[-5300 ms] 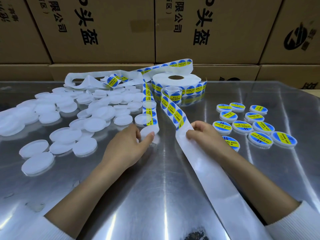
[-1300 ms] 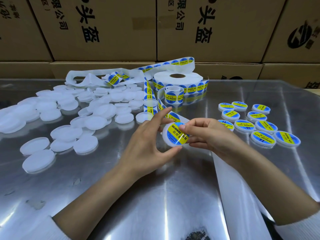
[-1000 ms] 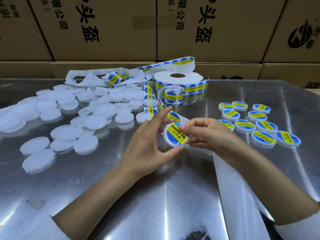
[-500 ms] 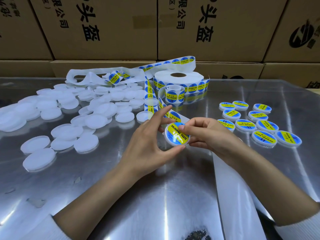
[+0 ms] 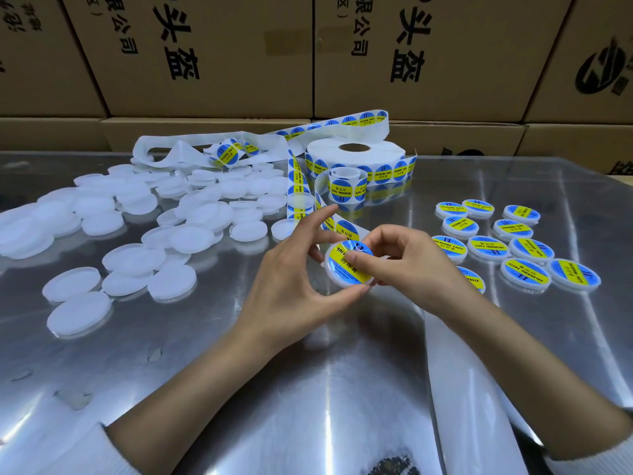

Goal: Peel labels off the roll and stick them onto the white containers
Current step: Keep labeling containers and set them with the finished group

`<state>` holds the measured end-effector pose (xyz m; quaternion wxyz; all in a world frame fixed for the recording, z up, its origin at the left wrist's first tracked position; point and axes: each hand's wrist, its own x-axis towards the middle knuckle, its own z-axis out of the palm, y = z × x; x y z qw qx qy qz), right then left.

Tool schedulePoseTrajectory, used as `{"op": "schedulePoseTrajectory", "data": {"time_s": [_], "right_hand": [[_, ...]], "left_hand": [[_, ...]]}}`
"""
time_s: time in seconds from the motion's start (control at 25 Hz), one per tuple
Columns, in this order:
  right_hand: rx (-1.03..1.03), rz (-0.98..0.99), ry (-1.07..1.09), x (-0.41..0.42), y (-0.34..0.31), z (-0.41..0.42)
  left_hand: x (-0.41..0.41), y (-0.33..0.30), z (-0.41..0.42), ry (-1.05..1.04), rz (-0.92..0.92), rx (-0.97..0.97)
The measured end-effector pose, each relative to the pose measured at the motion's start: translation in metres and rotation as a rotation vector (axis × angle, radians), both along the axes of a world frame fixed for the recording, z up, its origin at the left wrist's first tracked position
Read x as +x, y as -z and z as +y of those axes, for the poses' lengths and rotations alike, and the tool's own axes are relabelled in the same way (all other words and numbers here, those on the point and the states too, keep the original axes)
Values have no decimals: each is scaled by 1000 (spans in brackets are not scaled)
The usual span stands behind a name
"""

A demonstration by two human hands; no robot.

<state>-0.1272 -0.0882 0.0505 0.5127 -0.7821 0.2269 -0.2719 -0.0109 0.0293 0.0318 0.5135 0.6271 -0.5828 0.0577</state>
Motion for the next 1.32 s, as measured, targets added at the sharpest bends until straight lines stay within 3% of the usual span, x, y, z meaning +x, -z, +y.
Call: {"op": "schedulePoseTrajectory", "data": {"time_s": [0.28, 0.48, 0.6, 0.76, 0.92, 1.08, 1.32], "right_hand": [[-361, 59, 150, -4, -1, 0], [54, 67, 4, -4, -11, 9], [192, 58, -109, -2, -8, 19], [321, 60, 21, 1, -8, 18], [477, 19, 60, 3, -7, 20], [524, -60, 63, 4, -7, 20], [499, -134, 71, 4, -10, 23]], "left_hand": [[0, -2, 1, 18, 120, -26], [-5, -8, 3, 22, 41, -56], [-8, -10, 6, 42, -19, -90], [-10, -10, 5, 4, -68, -88], [-11, -5, 3, 15, -285, -54], [-11, -5, 1, 9, -460, -56], [-8, -5, 5, 19, -624, -292]]}}
